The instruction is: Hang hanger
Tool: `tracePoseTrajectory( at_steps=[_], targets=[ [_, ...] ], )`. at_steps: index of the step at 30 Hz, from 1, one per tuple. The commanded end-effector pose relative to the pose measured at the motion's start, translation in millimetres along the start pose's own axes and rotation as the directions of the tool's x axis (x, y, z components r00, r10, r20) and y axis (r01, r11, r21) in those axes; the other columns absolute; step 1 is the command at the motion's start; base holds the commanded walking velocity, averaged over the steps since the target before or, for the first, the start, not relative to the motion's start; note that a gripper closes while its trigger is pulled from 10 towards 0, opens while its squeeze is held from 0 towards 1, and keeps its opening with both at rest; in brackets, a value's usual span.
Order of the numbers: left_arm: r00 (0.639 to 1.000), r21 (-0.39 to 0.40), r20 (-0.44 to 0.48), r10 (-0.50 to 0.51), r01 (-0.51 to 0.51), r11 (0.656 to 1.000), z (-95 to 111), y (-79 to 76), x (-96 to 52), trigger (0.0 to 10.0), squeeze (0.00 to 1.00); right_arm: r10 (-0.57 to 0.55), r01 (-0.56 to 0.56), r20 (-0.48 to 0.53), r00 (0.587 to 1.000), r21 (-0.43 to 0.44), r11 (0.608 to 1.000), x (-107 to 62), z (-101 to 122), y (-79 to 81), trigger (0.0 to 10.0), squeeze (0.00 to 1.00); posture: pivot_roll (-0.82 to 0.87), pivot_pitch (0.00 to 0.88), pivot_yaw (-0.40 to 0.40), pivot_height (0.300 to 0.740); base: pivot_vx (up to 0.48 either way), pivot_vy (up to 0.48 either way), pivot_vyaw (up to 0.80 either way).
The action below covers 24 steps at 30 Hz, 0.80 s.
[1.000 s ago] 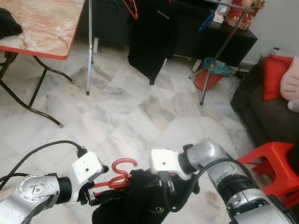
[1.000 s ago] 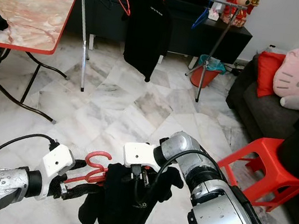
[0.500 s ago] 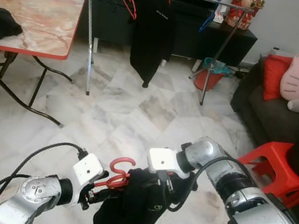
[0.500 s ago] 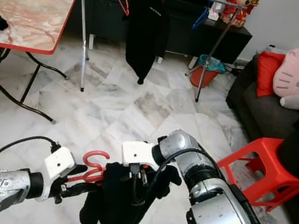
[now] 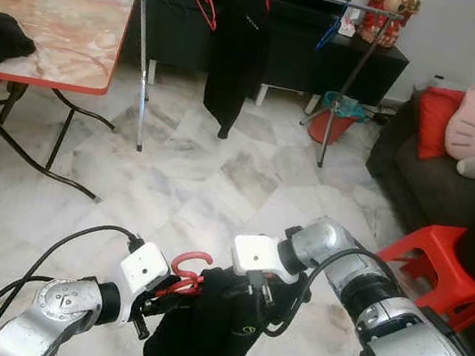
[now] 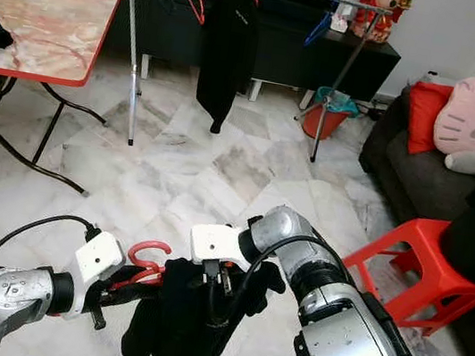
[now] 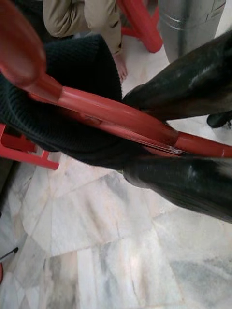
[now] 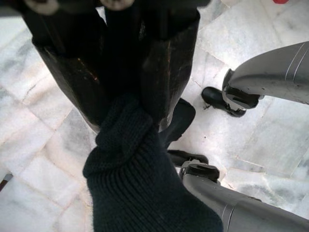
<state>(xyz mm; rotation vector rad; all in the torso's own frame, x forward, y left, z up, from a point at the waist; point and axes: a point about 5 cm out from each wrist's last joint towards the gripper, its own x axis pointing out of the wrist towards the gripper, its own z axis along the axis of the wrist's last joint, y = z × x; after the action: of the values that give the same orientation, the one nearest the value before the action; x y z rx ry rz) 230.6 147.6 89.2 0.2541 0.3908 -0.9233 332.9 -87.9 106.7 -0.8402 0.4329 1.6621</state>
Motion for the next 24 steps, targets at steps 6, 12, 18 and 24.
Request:
tracePoseTrajectory(
  at_steps=[6, 12, 18, 24],
  targets=[
    [1.0, -0.007, 0.017, 0.006, -0.006, 1.0, 3.6, -0.9, 0.9, 0.0, 0.0, -0.005, 0.005, -0.004, 1.0, -0.019, 1.0, -5.9, 2.5, -3.4, 10.0, 0.0, 0.17, 0.034, -0.177, 0.74, 0.0, 0.0, 0.0],
    [0.999, -0.014, 0.034, -0.002, 0.002, 1.0, 6.0, -2.3, 1.3, 0.0, 0.0, -0.001, 0.001, 0.0, 1.0, -0.018, 1.0, -4.5, 2.7, -2.7, 10.0, 0.0, 0.17, 0.037, -0.177, 0.74, 0.0, 0.0, 0.0],
    [0.999, -0.016, 0.04, -0.006, 0.007, 1.0, 6.8, -2.6, 0.9, 0.0, 0.0, 0.01, -0.01, -0.003, 1.0, -0.02, 1.0, -4.1, 2.5, -1.9, 10.0, 0.0, 0.17, 0.037, -0.177, 0.74, 0.0, 0.0, 0.0],
    [0.999, -0.009, 0.045, -0.012, 0.012, 1.0, 7.7, -3.0, 1.4, 0.0, 0.0, 0.02, -0.02, -0.011, 1.0, -0.016, 1.0, -3.1, 2.1, -1.3, 10.0, 0.0, 0.17, 0.037, -0.177, 0.74, 0.0, 0.0, 0.0]
  ],
)
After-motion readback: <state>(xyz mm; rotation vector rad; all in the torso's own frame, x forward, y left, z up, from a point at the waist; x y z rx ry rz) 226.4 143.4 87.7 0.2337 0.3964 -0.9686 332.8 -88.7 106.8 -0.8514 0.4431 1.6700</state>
